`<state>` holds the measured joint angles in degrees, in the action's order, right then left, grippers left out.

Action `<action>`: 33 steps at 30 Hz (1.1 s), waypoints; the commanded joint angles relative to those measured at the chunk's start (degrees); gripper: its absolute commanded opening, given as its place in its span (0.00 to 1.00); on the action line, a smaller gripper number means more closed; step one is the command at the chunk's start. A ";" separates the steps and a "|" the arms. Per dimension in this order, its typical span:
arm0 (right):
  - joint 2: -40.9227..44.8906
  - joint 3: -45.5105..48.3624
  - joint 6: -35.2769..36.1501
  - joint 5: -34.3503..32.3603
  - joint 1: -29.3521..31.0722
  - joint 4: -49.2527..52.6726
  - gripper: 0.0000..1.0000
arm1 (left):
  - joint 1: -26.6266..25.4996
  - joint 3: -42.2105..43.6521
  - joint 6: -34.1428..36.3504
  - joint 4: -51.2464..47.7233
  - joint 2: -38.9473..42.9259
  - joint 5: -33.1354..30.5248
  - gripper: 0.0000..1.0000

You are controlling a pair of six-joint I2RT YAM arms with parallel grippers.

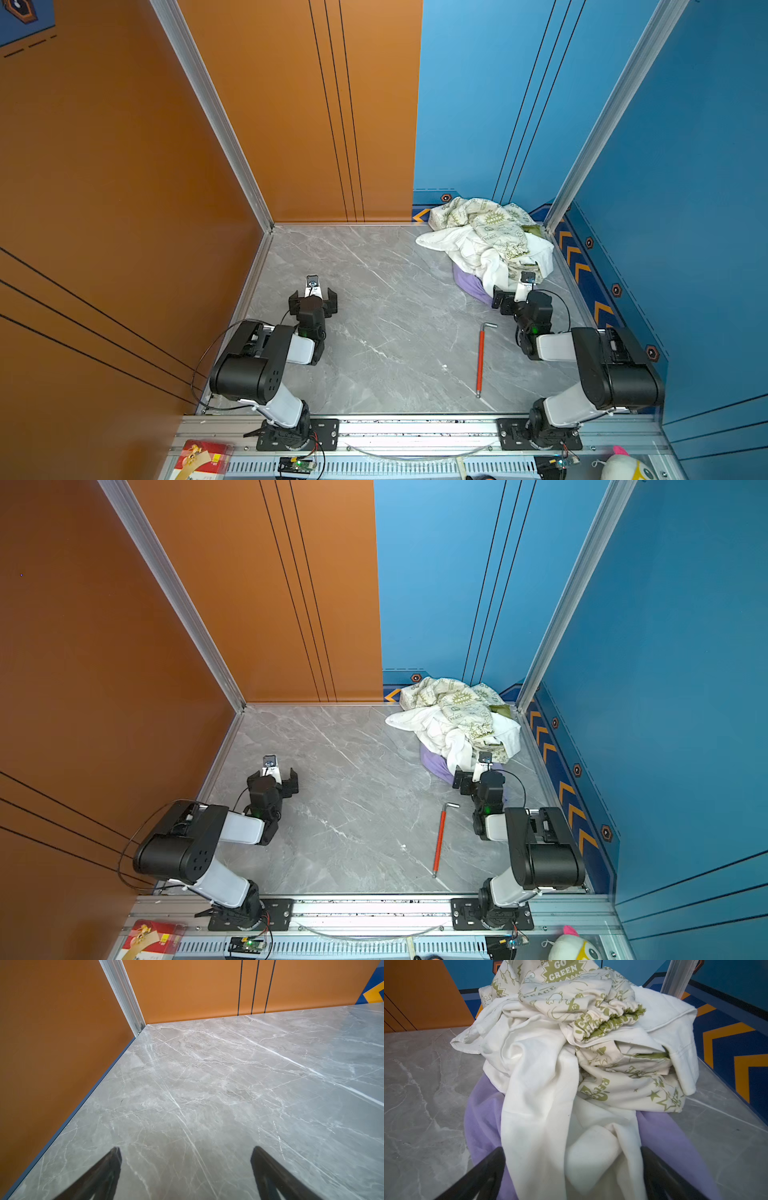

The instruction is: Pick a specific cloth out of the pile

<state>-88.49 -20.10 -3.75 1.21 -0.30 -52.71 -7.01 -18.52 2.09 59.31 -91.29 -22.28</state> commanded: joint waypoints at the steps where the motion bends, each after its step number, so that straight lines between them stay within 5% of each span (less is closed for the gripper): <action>1: -0.20 -0.78 1.03 -0.95 0.47 -0.47 1.00 | 0.43 -0.92 -0.45 -0.16 0.85 -0.66 0.98; 33: -0.19 -1.35 0.11 -4.30 0.65 0.75 1.00 | 0.63 -1.16 -0.58 -0.33 0.75 -0.66 0.98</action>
<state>-88.49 -20.38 -3.20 -1.78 0.43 -52.64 -6.98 -18.52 2.09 59.31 -91.29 -22.28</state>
